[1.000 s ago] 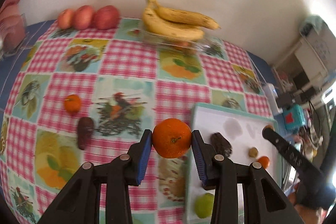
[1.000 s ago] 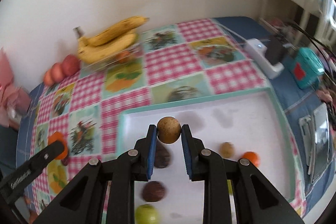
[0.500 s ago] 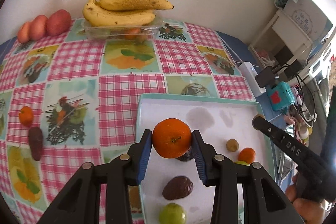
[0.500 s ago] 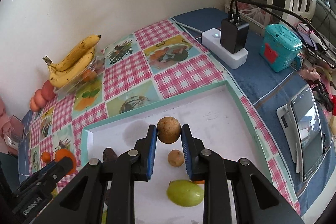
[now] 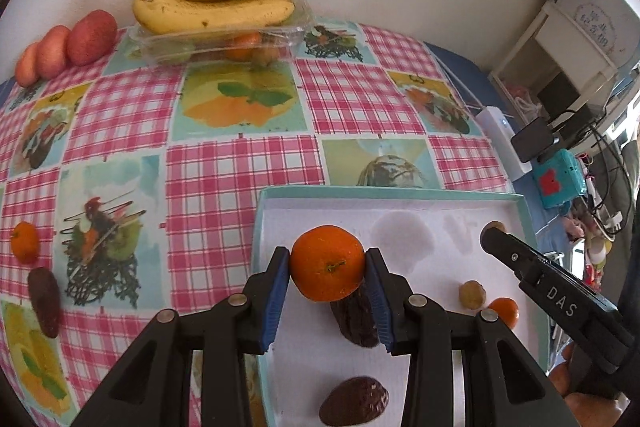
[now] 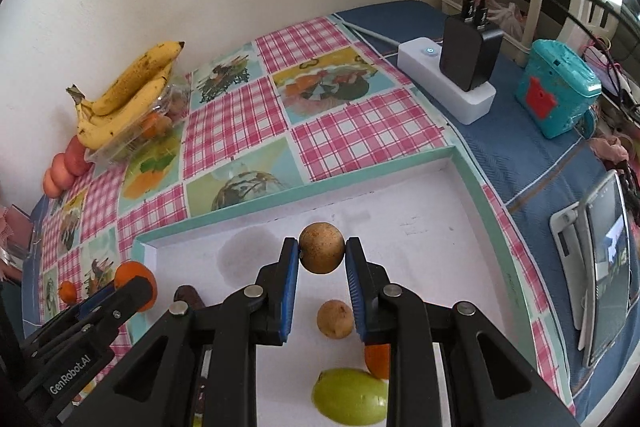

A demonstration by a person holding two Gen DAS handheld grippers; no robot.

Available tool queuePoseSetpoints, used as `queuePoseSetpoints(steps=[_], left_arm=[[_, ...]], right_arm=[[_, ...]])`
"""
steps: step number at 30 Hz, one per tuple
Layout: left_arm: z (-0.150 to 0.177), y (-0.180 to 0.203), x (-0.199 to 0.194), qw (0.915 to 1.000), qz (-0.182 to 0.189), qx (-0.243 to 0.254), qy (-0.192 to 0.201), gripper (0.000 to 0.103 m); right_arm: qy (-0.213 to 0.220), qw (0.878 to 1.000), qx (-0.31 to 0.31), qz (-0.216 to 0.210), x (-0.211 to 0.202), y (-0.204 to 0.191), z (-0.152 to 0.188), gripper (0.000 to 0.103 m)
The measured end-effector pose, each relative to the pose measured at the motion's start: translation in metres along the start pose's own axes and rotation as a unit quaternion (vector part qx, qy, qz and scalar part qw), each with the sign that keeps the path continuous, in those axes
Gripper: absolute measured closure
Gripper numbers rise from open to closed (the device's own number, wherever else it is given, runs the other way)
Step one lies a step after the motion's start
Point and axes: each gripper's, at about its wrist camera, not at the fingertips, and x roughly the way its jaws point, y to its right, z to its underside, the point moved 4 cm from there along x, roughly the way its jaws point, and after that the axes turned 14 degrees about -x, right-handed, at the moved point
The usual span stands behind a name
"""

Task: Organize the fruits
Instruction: 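Carry the brown round fruit and orange over the white tray with both tools, then open both tools to drop the brown fruit and orange in the tray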

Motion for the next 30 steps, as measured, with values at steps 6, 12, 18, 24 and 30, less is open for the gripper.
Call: queuePoseSetpoints(steps=[6,12,18,24,30], left_arm=[[-0.005,-0.002,0.016,0.9999,-0.01,0.005,-0.003,0.062],[-0.008,-0.001,0.026,0.9999,-0.009,0.006,-0.009,0.062],[-0.009,-0.003,0.03,0.9999,-0.005,0.003,-0.011,0.062],[-0.008,-0.003,0.029,0.9998,-0.01,0.004,-0.017,0.06],[-0.007,0.002,0.016,0.9997,-0.012,0.012,-0.015,0.049]], right_arm=[[-0.014,1.0,-0.001,0.003,0.018,0.001,-0.003,0.078],[-0.032,0.999,-0.006,0.011,0.033,0.001,-0.002,0.078],[-0.035,0.999,-0.009,0.014,0.038,0.002,-0.003,0.078],[-0.036,0.999,-0.012,0.018,0.039,0.0,-0.003,0.078],[-0.039,0.999,-0.013,0.019,0.037,0.0,-0.004,0.076]])
